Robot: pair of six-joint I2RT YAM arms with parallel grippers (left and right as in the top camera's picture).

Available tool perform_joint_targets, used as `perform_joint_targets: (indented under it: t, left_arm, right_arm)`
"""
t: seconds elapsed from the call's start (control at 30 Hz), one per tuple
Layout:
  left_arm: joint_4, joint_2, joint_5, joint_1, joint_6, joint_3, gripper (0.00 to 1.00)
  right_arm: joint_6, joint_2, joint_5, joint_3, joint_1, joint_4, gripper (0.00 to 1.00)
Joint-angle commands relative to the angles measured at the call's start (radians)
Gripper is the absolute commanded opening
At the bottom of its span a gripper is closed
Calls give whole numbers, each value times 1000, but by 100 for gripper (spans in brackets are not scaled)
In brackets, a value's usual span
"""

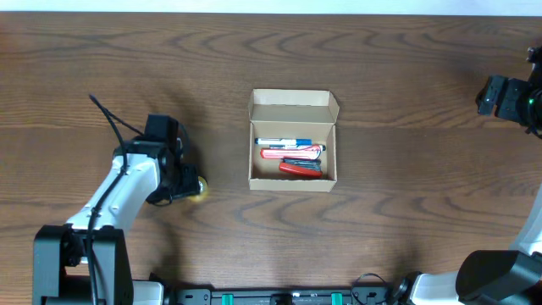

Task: Pack container
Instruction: 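Close the left gripper on the yellow tape roll and lift, then carry the tape roll into the box and release it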

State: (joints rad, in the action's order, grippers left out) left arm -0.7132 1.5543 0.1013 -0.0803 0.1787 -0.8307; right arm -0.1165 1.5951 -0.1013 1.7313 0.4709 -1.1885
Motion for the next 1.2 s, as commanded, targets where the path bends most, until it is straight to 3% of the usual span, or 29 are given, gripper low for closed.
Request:
perform_joint_targets:
  t: [0.0, 0.27, 0.47, 0.67, 0.77, 0.87, 1.07, 1.17]
  left_arm:
    - [12, 1, 7, 3, -14, 21, 67]
    - [88, 2, 7, 3, -14, 68, 75]
    - [108, 2, 15, 3, -14, 90, 75]
    - [113, 2, 23, 3, 13, 89, 57]
    - [115, 2, 24, 3, 33, 89, 25]
    - [116, 2, 24, 3, 47, 89, 7]
    - [107, 0, 33, 2, 84, 68, 6]
    - [64, -13, 49, 1, 43, 13, 6]
  right_arm:
    - [-4, -2, -8, -2, 6, -1, 99]
    - [-4, -2, -8, -2, 6, -3, 99]
    - [-4, -2, -9, -2, 6, -5, 99]
    - [-4, -2, -13, -2, 5, -5, 99]
    - [-3, -2, -13, -2, 5, -5, 99]
    - [-4, -2, -23, -2, 5, -5, 99]
    - [-4, -2, -23, -2, 5, -5, 99]
    - [-4, -2, -23, -2, 5, -3, 99]
